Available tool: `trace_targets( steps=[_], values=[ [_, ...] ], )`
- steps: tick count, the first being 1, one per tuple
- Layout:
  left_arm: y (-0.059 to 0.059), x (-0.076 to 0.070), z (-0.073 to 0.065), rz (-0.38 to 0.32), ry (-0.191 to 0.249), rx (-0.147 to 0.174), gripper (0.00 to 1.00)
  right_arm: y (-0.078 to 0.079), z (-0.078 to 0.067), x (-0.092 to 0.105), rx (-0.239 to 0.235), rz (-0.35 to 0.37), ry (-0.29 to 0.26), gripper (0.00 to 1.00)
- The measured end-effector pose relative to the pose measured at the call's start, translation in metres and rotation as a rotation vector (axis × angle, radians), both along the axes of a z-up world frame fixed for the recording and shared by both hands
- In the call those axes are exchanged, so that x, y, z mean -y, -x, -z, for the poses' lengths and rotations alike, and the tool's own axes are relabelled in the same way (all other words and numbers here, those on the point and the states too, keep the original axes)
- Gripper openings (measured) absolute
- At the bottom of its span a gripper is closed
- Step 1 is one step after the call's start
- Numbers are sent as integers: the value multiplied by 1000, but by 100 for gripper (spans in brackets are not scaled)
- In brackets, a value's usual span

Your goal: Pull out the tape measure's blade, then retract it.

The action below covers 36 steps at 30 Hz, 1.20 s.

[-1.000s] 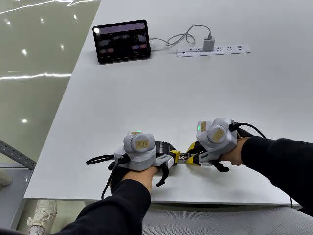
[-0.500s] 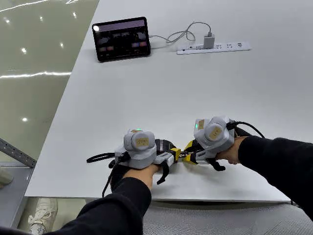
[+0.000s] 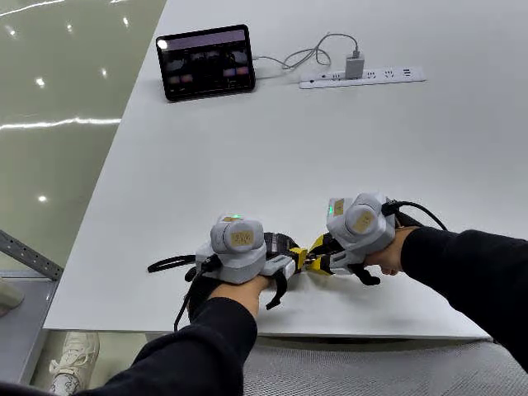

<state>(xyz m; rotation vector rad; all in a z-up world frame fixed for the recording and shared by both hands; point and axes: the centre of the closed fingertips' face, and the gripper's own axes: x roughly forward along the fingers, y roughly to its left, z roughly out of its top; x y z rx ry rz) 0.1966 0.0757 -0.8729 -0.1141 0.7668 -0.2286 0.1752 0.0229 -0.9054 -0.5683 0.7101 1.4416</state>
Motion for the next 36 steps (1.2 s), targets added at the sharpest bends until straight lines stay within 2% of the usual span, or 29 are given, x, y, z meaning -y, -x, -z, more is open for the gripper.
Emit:
trace_targets(
  steps=[4, 12, 18, 20, 22, 25, 26, 27, 29, 34, 36],
  values=[
    [-1, 0, 0, -1, 6, 2, 58, -1, -1, -2, -14, 7, -7, 11],
    [0, 0, 0, 11, 16, 2, 58, 0, 0, -2, -12, -12, -3, 11],
    [1, 2, 0, 21, -19, 21, 60, 1, 1, -1, -3, 2, -4, 11],
    [1, 1, -1, 20, -30, 16, 60, 1, 1, -1, 7, -3, 1, 11],
    [1, 1, -1, 39, -73, 19, 61, 0, 1, -1, 3, 1, 3, 11],
    [-4, 2, -9, 116, -204, 85, 60, 0, 1, -1, 1, 4, 0, 11],
    [-1, 3, -8, 101, -206, 73, 60, 0, 1, -2, 2, 7, -2, 11],
    [-1, 2, -7, 86, -184, 62, 60, 0, 1, -2, 2, 9, -2, 11],
    [-2, 0, -6, 78, -170, 58, 60, 0, 1, -2, 0, 13, -8, 11],
    [-1, -1, -5, 68, -169, 36, 58, -1, 0, -3, 3, 15, -9, 11],
    [-1, -2, -6, 72, -161, 37, 57, -1, 0, -3, 15, 7, -12, 11]
  ],
)
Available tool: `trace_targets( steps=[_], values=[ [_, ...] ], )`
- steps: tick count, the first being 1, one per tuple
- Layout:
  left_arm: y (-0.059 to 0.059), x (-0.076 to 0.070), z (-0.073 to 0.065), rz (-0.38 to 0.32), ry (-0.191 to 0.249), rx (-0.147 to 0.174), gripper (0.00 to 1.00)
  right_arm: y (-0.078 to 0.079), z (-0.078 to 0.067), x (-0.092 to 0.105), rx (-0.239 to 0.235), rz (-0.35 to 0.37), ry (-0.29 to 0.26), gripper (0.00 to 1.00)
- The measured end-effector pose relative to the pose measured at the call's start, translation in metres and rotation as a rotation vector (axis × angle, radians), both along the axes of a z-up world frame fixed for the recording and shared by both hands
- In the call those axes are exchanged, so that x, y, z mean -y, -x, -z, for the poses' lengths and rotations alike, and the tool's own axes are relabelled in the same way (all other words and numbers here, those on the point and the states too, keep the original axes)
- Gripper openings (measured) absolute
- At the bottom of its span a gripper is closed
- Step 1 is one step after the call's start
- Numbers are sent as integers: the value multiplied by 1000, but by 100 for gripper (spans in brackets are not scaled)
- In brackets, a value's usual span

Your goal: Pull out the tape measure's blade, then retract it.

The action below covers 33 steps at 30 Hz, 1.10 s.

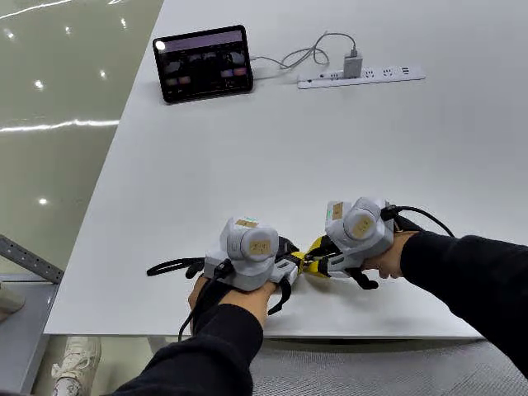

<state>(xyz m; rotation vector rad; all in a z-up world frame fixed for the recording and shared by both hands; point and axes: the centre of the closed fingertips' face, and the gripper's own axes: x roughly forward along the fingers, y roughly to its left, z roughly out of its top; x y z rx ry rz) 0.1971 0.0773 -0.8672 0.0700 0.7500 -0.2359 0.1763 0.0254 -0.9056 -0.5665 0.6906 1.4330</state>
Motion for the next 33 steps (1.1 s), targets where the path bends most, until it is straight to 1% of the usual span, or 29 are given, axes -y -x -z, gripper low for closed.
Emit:
trace_targets(
  steps=[1, 2, 3, 4, 7, 11, 15, 19, 24, 27, 30, 33],
  values=[
    [0, -1, 0, 3, 3, 1, 57, 0, 0, 0, 5, -5, -2, 11],
    [-1, -2, -1, -1, 16, 0, 57, 0, 0, 0, 8, -11, -8, 11],
    [0, -1, -1, 2, 18, 1, 56, 0, 0, 0, -3, -8, -11, 11],
    [0, -1, -1, 3, 19, 1, 56, 0, 0, -1, 8, -26, -12, 11],
    [1, 0, -1, 13, 22, -1, 56, 2, 0, -2, -13, -10, -9, 10],
    [0, -1, -1, 10, 35, -1, 56, 2, -2, -5, -11, -11, -22, 10],
    [1, 0, 0, 19, 25, -2, 56, 3, 0, -8, 1, -39, -16, 10],
    [0, 0, 0, 17, 26, -4, 56, 3, 0, -8, -2, -39, -18, 10],
    [0, 0, 0, 17, 23, -3, 56, 4, 0, -8, 1, -60, -14, 11],
    [0, 0, 0, 16, 24, -2, 57, 4, -1, -7, 18, -59, -18, 12],
    [0, 0, 0, 15, 25, -1, 57, 3, -1, -7, 7, -46, -24, 12],
    [0, 0, 0, 15, 25, -1, 57, 4, -1, -6, 13, -48, -24, 12]
  ],
)
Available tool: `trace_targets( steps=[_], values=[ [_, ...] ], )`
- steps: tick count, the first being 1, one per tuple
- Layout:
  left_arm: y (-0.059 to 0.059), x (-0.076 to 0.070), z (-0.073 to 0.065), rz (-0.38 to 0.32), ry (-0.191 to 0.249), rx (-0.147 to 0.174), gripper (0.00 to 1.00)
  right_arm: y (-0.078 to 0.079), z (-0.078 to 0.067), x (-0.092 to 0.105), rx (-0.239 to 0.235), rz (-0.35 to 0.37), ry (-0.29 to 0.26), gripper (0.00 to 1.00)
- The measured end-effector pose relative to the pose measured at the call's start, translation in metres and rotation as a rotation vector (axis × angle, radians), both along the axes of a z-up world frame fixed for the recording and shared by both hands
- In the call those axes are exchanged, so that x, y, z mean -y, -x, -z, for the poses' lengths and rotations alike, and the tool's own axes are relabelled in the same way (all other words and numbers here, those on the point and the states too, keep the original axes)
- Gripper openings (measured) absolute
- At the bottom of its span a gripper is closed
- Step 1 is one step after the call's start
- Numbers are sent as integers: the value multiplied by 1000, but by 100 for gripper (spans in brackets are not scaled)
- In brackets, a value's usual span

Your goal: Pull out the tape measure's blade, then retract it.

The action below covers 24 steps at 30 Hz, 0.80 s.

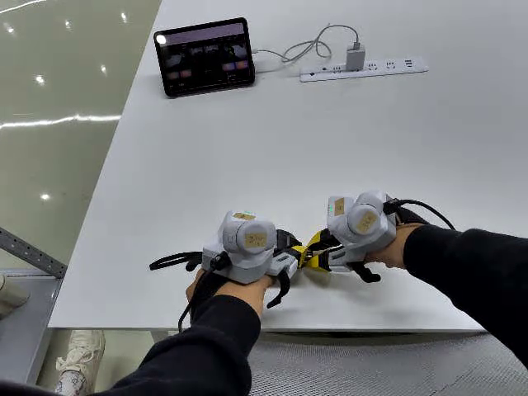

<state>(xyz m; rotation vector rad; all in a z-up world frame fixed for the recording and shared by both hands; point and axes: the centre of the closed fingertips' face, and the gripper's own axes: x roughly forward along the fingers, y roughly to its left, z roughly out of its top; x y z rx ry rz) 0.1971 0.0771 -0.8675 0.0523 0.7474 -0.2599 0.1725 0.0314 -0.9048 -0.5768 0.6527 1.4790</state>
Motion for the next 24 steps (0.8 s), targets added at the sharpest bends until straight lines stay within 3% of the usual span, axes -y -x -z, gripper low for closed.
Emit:
trace_targets(
  steps=[12, 24],
  values=[
    [0, 1, 0, 3, 0, 0, 57, 1, -2, 3, 12, 17, -19, 11],
    [0, 1, 0, 3, 2, 1, 57, 1, -2, -2, 21, -20, -16, 10]
  ],
)
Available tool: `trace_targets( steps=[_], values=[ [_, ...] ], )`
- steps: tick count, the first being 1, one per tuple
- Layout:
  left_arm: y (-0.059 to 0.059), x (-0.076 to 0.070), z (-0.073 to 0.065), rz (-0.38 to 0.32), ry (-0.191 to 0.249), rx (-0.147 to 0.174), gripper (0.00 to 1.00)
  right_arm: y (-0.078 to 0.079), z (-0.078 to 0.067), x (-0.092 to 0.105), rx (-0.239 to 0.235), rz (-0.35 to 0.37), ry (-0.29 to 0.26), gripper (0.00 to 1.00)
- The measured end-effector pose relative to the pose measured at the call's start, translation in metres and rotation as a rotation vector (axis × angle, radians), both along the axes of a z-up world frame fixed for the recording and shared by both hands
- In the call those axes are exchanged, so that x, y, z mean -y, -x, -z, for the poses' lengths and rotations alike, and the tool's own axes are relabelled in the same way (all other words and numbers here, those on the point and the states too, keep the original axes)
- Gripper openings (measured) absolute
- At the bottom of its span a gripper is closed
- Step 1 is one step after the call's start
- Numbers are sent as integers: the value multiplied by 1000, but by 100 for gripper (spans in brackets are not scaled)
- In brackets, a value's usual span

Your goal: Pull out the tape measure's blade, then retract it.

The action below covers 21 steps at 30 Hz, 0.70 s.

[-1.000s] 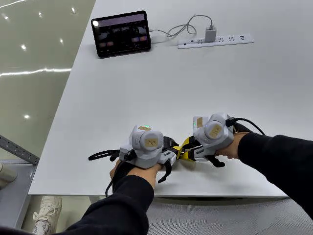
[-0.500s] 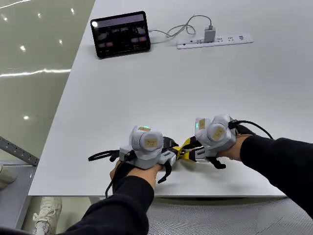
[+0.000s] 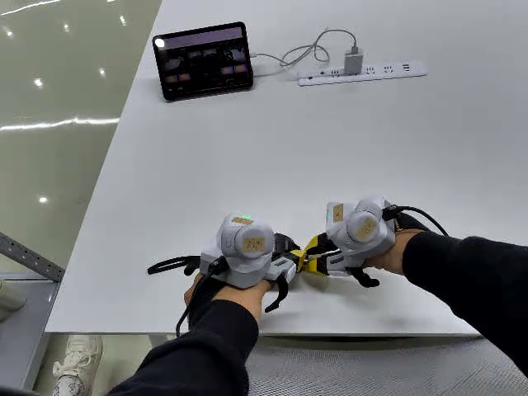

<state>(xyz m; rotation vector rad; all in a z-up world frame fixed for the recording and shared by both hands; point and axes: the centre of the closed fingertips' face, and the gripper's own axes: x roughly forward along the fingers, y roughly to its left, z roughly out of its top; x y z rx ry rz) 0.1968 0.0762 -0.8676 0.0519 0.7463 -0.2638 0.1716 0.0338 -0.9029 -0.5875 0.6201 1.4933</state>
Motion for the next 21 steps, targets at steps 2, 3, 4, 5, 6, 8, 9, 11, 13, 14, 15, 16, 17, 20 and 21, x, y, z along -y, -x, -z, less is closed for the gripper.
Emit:
trace_targets(
  steps=[2, 3, 4, 5, 6, 8, 9, 11, 13, 14, 15, 16, 17, 20, 21],
  values=[
    [0, 0, 0, -1, 0, 0, 57, 0, 0, 0, -2, -1, 0, 10],
    [0, 0, 0, -1, 0, 0, 57, 0, 0, 0, -2, -1, 3, 11],
    [0, 0, 0, -1, 0, -1, 58, 0, 0, 0, -2, -1, 5, 11],
    [0, 0, 0, -1, 0, 0, 58, 0, 0, 0, -2, -1, 9, 11],
    [0, 0, 0, 1, -2, 1, 58, 0, 0, 0, -2, 2, 13, 11],
    [0, 0, 0, -3, -4, -1, 59, 0, 0, 0, -8, 17, 19, 12],
    [0, 0, 0, -2, -4, 3, 59, 0, 0, 0, -9, 22, 19, 12],
    [-1, 0, 0, 3, 1, 4, 60, -4, 0, 1, -9, 42, 16, 14],
    [-2, 0, 0, 10, 6, 0, 60, -6, 0, 2, -23, 65, 15, 17],
    [-1, 0, 0, 10, 5, -4, 60, -5, 0, 2, -21, 60, 14, 17],
    [-1, 1, 0, 14, 0, -5, 60, -5, -1, 2, -16, 57, 13, 17],
    [0, 1, 0, 15, 1, -5, 60, -5, -1, 2, -12, 59, 15, 18],
    [0, 1, 0, 18, 2, -5, 60, -5, -2, 3, -12, 63, 15, 18],
    [1, 0, -1, 31, 21, -23, 60, -7, -8, 8, -41, 100, -7, 22],
    [1, 0, -2, 38, 38, -33, 60, -8, -9, 12, -46, 111, -8, 25]
  ],
)
